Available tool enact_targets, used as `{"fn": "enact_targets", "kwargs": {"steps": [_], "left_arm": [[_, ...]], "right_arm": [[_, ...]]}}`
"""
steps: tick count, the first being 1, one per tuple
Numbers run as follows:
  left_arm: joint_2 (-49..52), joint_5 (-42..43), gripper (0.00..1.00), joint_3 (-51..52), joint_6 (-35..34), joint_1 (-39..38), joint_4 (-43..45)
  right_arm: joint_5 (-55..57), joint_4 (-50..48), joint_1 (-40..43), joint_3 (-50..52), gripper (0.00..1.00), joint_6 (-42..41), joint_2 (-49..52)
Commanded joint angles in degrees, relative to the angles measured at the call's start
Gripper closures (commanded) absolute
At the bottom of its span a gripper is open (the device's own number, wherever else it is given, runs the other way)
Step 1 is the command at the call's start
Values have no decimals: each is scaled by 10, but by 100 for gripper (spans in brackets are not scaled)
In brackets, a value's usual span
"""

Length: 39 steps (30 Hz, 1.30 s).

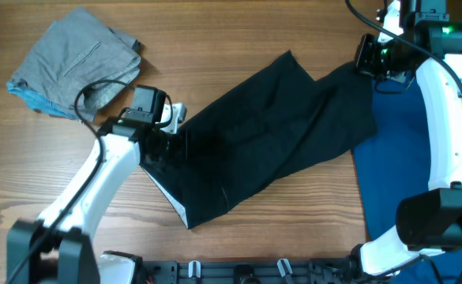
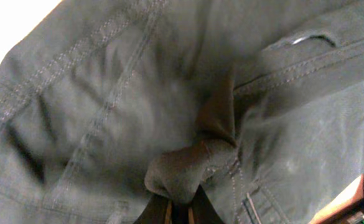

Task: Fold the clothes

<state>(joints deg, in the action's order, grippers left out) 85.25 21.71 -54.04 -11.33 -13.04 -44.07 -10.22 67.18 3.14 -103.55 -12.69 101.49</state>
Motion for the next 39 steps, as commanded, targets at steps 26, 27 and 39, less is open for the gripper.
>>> {"fn": "enact_targets", "kwargs": {"steps": [26, 27, 39], "left_arm": [[-26, -309, 62, 137, -209, -2, 83], [-26, -308, 46, 138, -209, -2, 94], [-56, -136, 96, 40, -104, -8, 40]], "right_arm": [[-31, -214, -47, 19, 40, 112, 179], [-27, -213, -45, 19, 35, 111, 179], [8, 9, 1, 28, 96, 32, 176]]}}
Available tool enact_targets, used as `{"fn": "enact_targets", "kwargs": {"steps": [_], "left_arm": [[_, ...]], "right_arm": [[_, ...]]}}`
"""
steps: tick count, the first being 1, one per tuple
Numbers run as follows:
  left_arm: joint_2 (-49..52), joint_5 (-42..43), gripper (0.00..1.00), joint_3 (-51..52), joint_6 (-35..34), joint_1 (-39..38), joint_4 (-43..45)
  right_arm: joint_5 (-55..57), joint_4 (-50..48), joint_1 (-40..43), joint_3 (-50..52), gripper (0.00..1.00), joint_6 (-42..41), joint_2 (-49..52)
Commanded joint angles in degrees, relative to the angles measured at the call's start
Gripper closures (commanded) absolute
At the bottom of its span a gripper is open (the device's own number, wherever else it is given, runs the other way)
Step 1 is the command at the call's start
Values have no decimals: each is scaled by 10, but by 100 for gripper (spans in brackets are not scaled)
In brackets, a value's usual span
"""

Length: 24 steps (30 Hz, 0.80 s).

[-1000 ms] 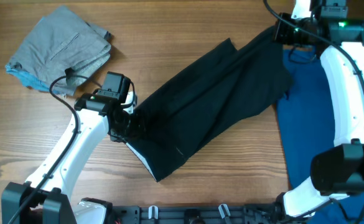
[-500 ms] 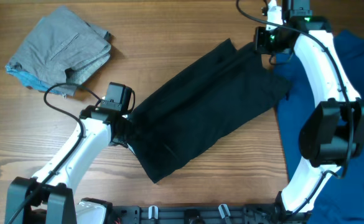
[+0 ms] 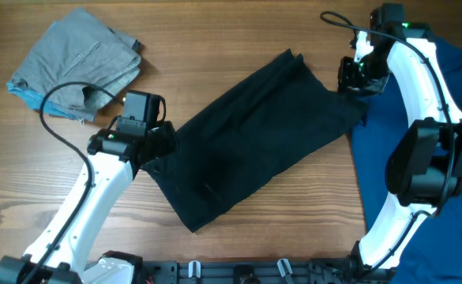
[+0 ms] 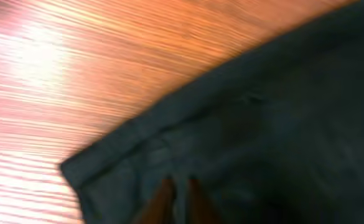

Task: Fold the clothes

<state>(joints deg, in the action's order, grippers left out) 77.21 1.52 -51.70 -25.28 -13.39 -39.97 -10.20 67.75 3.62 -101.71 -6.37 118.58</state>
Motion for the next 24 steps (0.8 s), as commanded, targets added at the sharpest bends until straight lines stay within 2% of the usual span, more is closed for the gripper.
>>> {"fn": "enact_targets", "kwargs": {"steps": [1, 4, 5, 6, 7, 8, 10, 13, 15, 18, 20, 21, 22, 24], "left_arm": [[46, 68, 96, 39, 39, -11, 9], [121, 59, 96, 108, 37, -13, 69], [148, 14, 96, 119, 13, -4, 77], [181, -66, 96, 122, -39, 14, 78], [212, -98, 96, 122, -50, 40, 102], [241, -90, 96, 118, -35, 83, 143], [253, -87, 96, 99, -30, 145, 163], [253, -82, 96, 4, 55, 257, 152], [251, -27, 96, -75, 126, 288, 90], [237, 39, 91, -162, 163, 286, -8], [206, 96, 86, -205, 179, 271, -61], [180, 130, 82, -206, 181, 249, -81], [176, 133, 80, -206, 180, 234, -102], [178, 132, 74, -203, 180, 201, -148]], "right_arm": [[-5, -2, -4, 20, 96, -43, 5], [-47, -12, -8, 60, 96, -42, 5], [-47, -25, -11, 78, 96, -42, 5], [-47, -43, -14, 97, 96, -43, 5], [-49, -70, -18, 125, 95, -43, 5], [-50, -97, -24, 158, 94, -46, 5], [-50, -118, -38, 211, 89, -98, 5], [-31, -118, -89, 246, 88, -137, 2], [-31, -116, -105, 245, 87, -123, -20], [-68, -174, -106, 239, 84, 1, -72], [-81, -254, -106, 239, 69, 36, -100], [-85, -316, -107, 240, 47, 33, -98], [-93, -349, -107, 242, 39, 33, -92], [-96, -411, -110, 242, 34, 34, -68]]}}
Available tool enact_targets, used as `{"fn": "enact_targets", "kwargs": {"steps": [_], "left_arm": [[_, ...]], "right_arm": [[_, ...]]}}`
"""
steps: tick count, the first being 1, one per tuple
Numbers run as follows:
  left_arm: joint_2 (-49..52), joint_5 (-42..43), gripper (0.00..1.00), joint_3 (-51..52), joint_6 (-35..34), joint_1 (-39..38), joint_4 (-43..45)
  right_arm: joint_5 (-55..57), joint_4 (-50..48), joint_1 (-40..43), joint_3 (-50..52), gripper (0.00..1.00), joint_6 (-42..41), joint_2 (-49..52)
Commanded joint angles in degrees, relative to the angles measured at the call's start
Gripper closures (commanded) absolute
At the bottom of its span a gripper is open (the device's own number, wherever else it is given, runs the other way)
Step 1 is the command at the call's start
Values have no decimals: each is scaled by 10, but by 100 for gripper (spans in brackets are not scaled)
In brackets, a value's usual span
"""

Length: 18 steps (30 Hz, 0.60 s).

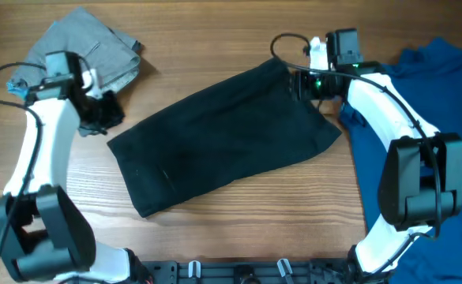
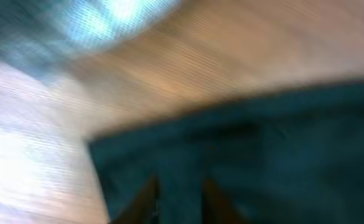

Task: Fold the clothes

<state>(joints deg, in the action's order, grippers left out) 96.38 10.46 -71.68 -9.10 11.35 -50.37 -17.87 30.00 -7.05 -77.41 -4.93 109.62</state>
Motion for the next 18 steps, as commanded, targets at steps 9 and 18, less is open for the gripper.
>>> {"fn": "enact_targets", "kwargs": {"steps": [9, 18], "left_arm": [[-9, 41, 66, 186, -51, -116, -37], [-9, -54, 53, 258, -96, -116, 109]], "right_arm": [[-99, -280, -12, -1, 60, 19, 135], [-66, -392, 65, -5, 44, -115, 131]]}}
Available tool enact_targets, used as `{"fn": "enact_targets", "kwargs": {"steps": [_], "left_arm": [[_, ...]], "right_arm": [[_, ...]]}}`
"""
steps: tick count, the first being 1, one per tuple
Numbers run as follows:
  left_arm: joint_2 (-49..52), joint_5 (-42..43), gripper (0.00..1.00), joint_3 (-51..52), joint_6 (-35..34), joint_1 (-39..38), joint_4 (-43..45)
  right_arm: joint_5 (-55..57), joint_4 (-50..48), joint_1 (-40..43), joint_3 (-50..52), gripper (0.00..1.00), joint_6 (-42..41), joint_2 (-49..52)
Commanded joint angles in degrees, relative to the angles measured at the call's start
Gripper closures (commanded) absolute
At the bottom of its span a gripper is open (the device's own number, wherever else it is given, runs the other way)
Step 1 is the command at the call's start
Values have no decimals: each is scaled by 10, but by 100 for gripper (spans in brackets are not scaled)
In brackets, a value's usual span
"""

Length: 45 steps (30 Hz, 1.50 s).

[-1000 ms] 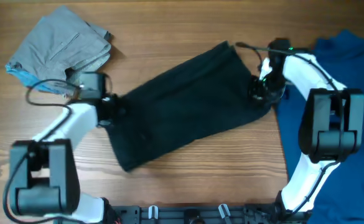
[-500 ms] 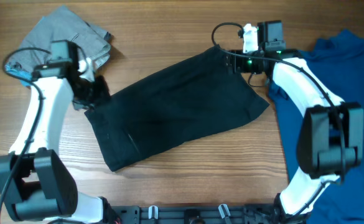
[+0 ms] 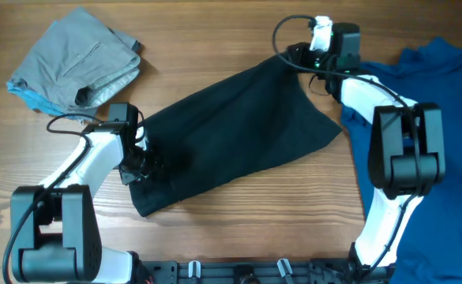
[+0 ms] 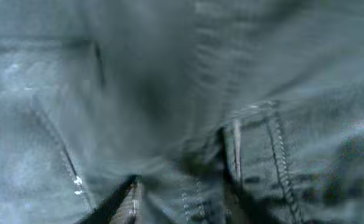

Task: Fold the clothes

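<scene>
A black garment [image 3: 231, 126] lies folded flat and slantwise across the middle of the wooden table [image 3: 262, 221]. My left gripper [image 3: 140, 164] is down at its lower left end. In the left wrist view the gripper [image 4: 182, 190] is open, its fingers [image 4: 132, 198] spread over dark stitched cloth [image 4: 169, 93] that fills the frame. My right gripper [image 3: 300, 55] is at the garment's upper right corner; whether it grips the cloth cannot be told from above.
A folded grey garment [image 3: 77, 59] with a bit of light blue under it lies at the back left. A blue garment [image 3: 440, 126] is spread over the right side of the table. The robot's base rail [image 3: 238, 272] runs along the front edge.
My left gripper was beside the grey pile, off the black garment; now it is down on the garment's lower left end, jaws wider. The right gripper stays at the upper right corner.
First my left gripper was shut on a bunch of black cloth at the garment's left end, the right at its far end by the blue garment. Then the garment lay further left and flatter. The left gripper then stood by the grey pile, and now it is back on the black cloth.
</scene>
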<state>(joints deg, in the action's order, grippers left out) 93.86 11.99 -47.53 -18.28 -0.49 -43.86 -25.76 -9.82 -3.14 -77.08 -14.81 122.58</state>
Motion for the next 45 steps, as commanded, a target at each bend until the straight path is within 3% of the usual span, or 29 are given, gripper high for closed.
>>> {"fn": "enact_targets", "kwargs": {"steps": [1, 5, 8, 9, 10, 12, 16, 17, 19, 20, 21, 24, 26, 29, 32, 36, 39, 40, 43, 45], "left_arm": [[16, -70, 51, 12, -1, 3, 45], [6, -69, 47, -127, 49, 9, -56], [4, -67, 44, -203, 48, 9, -56], [4, -67, 52, -202, 48, 9, -45], [12, -65, 71, -202, 48, 9, -40], [32, -63, 88, -193, 48, 4, -47], [37, -63, 87, -169, 61, 6, -65], [35, -63, 84, -169, 61, 8, -76], [34, -63, 58, -169, 61, 21, -129], [34, -75, 45, -169, 61, 30, -156], [34, -85, 39, -169, 61, 46, -181], [34, -3, 19, -163, 59, 76, -187], [34, 34, 11, -133, 60, 83, -167], [34, 163, 9, -45, 80, 83, -87], [34, 176, 10, 26, 57, 83, -18], [34, 168, 25, 109, -10, 48, 142], [34, 136, 34, 143, -30, 25, 205], [34, 127, 52, 146, -30, 25, 210], [34, 117, 91, 144, -30, 31, 194], [23, 88, 96, 104, -28, 73, 92]], "right_arm": [[-6, 26, 38, -9, 44, -17, -9], [-126, 239, 89, -9, 52, -17, -123], [-84, 469, 73, -7, 77, -16, -146], [-35, 520, 59, 7, 87, -16, -139], [2, 542, 45, 26, 91, -14, -129], [16, 530, 30, 79, 94, -20, -109], [74, 478, 46, 115, 96, -44, -74], [110, 452, 63, 115, 96, -77, -71], [101, 443, 101, 114, 96, -124, -71], [62, 445, 119, 114, 94, -120, -71], [25, 447, 130, 114, 91, -100, -72], [17, 457, 131, 114, 87, -76, -81], [16, 458, 131, 114, 86, -75, -82], [16, 458, 131, 114, 85, -63, -82], [16, 457, 131, 114, 85, -62, -82], [16, 456, 131, 114, 84, -62, -82], [16, 456, 131, 114, 84, -63, -82], [17, 456, 131, 114, 84, -62, -83], [17, 468, 131, 114, 85, -62, -100], [22, 481, 131, 114, 85, -48, -146]]}}
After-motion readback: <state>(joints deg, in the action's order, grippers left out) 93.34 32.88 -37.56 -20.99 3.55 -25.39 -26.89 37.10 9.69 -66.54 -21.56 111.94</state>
